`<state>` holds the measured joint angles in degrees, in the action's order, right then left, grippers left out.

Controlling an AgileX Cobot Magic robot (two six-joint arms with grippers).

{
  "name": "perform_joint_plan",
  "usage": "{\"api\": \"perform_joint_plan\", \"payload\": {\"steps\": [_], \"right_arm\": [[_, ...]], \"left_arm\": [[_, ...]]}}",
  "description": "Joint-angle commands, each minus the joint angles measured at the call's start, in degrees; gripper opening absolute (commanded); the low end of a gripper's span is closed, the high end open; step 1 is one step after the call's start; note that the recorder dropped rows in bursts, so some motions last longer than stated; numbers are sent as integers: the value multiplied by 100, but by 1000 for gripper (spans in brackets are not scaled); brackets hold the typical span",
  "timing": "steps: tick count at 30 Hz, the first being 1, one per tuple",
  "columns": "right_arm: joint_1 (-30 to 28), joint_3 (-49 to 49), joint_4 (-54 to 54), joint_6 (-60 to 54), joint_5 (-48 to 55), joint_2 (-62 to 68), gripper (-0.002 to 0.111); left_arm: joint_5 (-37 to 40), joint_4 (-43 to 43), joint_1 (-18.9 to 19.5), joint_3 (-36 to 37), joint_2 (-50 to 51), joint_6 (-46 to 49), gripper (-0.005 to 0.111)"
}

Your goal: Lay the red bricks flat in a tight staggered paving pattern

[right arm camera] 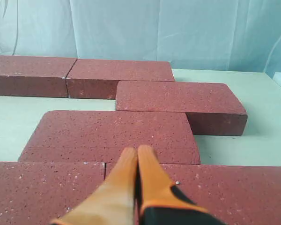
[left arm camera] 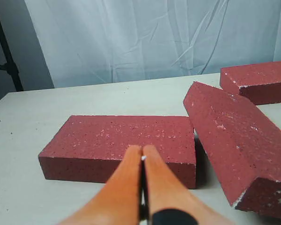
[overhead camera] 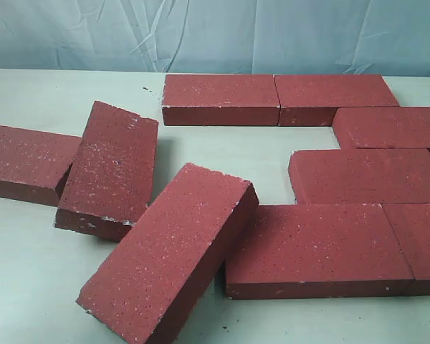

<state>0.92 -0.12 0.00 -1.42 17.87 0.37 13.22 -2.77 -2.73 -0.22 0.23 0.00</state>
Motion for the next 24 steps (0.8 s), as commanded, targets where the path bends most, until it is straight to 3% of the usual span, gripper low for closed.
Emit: {"api": "perform_joint_plan", "payload": {"steps": [1,4,13,19,24], "right_arm": [[-29,12,0,-2,-100,-37,-1],[-29,12,0,-2,-376,-37,-1],[-29,12,195,-2,-2026,-37,-1],[-29,12,1573,363,-3071,-37,-1],[-29,12,1617,438,-3400,-37,-1]], "left_arm": [[8,-93,30,22,-23,0,0],[-203,-124,30,22,-23,0,0],[-1248,975,30,22,-23,0,0],[-1849,1992,30,22,-23,0,0],[-2289,1981,30,22,-23,0,0]]}}
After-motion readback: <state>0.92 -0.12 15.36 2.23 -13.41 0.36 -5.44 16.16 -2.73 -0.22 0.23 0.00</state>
